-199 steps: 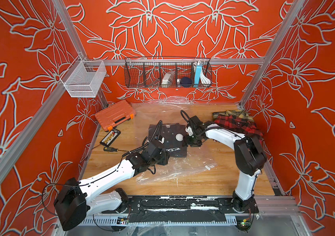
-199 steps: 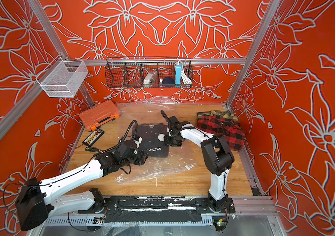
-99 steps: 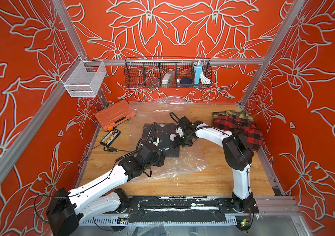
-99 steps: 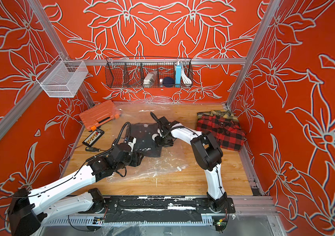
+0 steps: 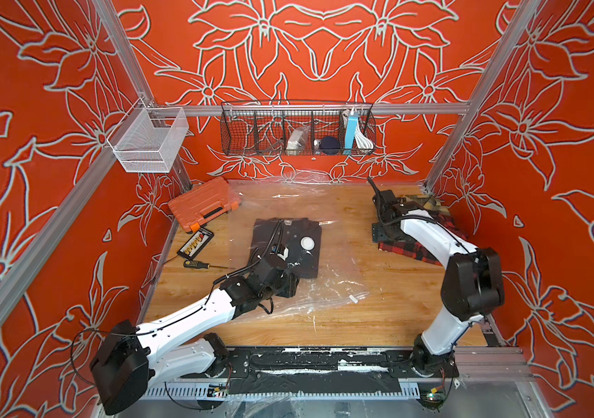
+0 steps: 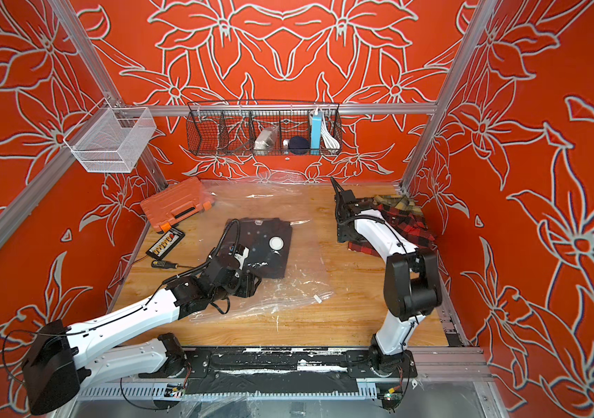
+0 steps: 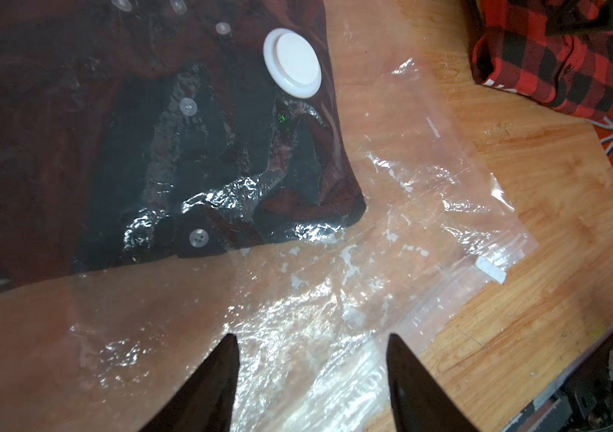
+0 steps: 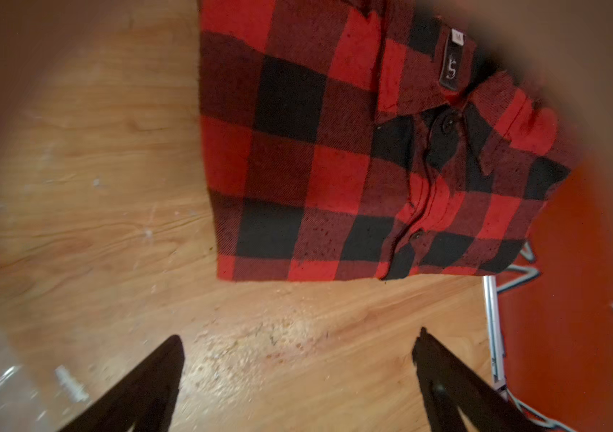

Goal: Place the folded shirt into the vacuum bag
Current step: Adjust the vacuum bag at the center of the board, then pick up the shirt from the center of the board.

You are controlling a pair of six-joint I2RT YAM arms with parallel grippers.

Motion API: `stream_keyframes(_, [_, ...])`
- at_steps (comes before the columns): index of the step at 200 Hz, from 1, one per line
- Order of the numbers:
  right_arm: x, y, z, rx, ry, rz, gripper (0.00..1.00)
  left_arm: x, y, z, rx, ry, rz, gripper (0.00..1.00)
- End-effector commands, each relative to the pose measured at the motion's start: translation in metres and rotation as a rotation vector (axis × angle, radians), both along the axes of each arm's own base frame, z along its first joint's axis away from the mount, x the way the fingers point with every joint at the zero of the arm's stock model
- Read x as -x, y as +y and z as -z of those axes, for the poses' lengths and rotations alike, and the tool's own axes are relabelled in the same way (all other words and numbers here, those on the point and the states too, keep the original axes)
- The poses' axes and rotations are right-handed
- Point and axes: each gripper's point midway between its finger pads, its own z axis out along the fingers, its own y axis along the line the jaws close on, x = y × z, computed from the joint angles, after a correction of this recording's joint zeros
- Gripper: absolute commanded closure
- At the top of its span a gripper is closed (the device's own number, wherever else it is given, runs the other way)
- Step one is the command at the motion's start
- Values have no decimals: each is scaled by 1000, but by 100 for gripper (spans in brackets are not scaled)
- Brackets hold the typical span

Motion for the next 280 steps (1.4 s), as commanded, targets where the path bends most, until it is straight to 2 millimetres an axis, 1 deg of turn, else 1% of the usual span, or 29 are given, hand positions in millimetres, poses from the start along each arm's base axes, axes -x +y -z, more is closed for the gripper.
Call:
stream_keyframes(1, [-14, -15, 3, 97, 19, 20, 2, -2, -9, -9, 40, -8, 5, 37])
stream_keyframes(20, [-27, -12, 16, 100, 43, 19, 2, -1, -8, -4, 28, 18, -5, 38])
stream_keyframes(34, [-31, -9, 26, 72, 63, 17, 2, 1, -7, 0, 15, 38, -8, 38])
stream_keyframes(56, [-34, -6, 47, 29, 87, 37, 2, 3, -4, 6, 4, 54, -18, 38])
stream_keyframes(74, [-30, -9, 68, 10, 146, 68, 5, 4, -4, 7, 0, 65, -13, 38])
stream_keyframes(96, [-26, -11, 83, -56, 155, 95, 17, 8, -2, 5, -17, 78, -4, 38])
stream_keyframes(117, [-25, -8, 87, -107, 161, 95, 29, 9, 4, 5, -16, 65, -20, 38])
stream_keyframes(127, [-25, -7, 87, -114, 166, 91, 39, 9, 4, 6, -17, 65, -23, 38])
stream_keyframes(140, [-23, -7, 87, -118, 165, 87, 58, 9, 3, 8, -25, 78, -18, 39])
stream_keyframes(156, [-20, -7, 80, -130, 137, 102, 77, 9, -2, 6, -27, 98, -5, 39])
stream_keyframes(169, [-17, -3, 67, -167, 86, 104, 91, 9, -4, 5, -29, 112, -4, 39])
stream_keyframes(180, [-14, 5, 53, -195, 52, 84, 100, 10, -3, 5, -31, 121, -10, 40])
stream_keyframes(203, [-5, 19, 25, -181, 27, 16, 100, 11, -2, 13, -23, 127, -29, 39])
stream_keyframes(223, [6, 35, 4, -188, 5, -42, 100, 10, -7, 14, -17, 143, -15, 39])
stream_keyframes(232, [12, 46, -7, -198, -11, -80, 100, 9, -11, 11, -12, 145, -3, 40])
stream_keyframes(245, [25, 67, -19, -212, -19, -142, 100, 7, -15, 5, -2, 141, 4, 40])
stream_keyframes(258, [40, 87, -24, -217, -25, -191, 100, 3, -18, 1, 6, 124, 3, 39])
stream_keyframes(280, [64, 129, -15, -291, -14, -276, 100, -6, -21, -1, 6, 110, -18, 40])
